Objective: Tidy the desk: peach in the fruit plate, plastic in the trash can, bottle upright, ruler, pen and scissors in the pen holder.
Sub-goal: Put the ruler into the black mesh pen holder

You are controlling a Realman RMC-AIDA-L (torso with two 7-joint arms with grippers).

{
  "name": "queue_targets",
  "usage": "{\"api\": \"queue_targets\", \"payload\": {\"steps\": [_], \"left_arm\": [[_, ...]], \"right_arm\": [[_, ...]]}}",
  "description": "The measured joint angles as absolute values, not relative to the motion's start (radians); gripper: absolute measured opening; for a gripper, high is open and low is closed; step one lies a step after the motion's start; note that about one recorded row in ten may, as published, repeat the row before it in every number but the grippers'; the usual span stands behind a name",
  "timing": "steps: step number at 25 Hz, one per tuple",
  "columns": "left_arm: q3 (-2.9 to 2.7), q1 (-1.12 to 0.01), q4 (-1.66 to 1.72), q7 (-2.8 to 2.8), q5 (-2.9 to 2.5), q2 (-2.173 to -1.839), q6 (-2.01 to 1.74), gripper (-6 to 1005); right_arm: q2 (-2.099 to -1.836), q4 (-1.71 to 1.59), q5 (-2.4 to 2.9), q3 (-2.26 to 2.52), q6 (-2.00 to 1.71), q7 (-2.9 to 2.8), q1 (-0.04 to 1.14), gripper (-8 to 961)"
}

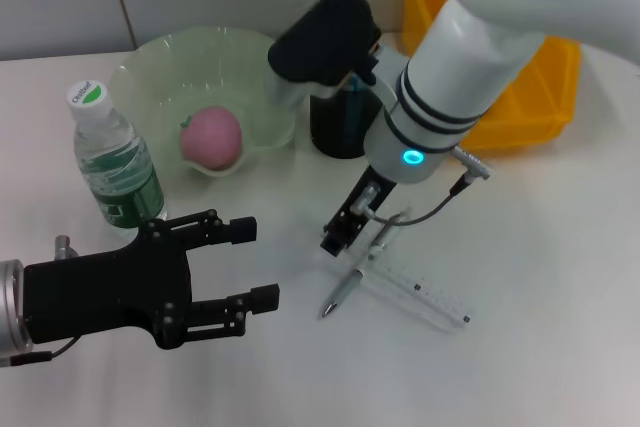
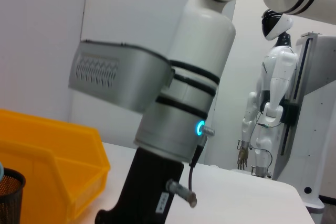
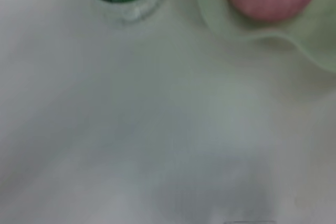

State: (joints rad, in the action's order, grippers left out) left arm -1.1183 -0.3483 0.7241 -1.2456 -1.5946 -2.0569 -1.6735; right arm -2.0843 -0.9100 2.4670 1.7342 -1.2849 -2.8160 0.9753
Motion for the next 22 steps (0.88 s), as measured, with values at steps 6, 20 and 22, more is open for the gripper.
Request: {"api": "queue_targets", "payload": {"steps": [6,20,22], "left_arm": [[-1.118,-0.348,0.724,-1.246,-1.595,-2.057,-1.676,771],[-1.118,-0.351,0.718,-1.246,-1.597,-2.06,-1.685,771],[-1.118,-0.352,0.718,-1.246,-1.597,-2.06,-1.686,771]], "right_arm": [[-2.081,-1.078,2.535,1.628,-1.351,-2.812,0.92,391],[-2.08,-1.52,2.537,1.451,-1.424,-2.754,0.728,391],[-2.081,-1.598,2.522,1.426,-1.406,-2.742,0.682,391]]}}
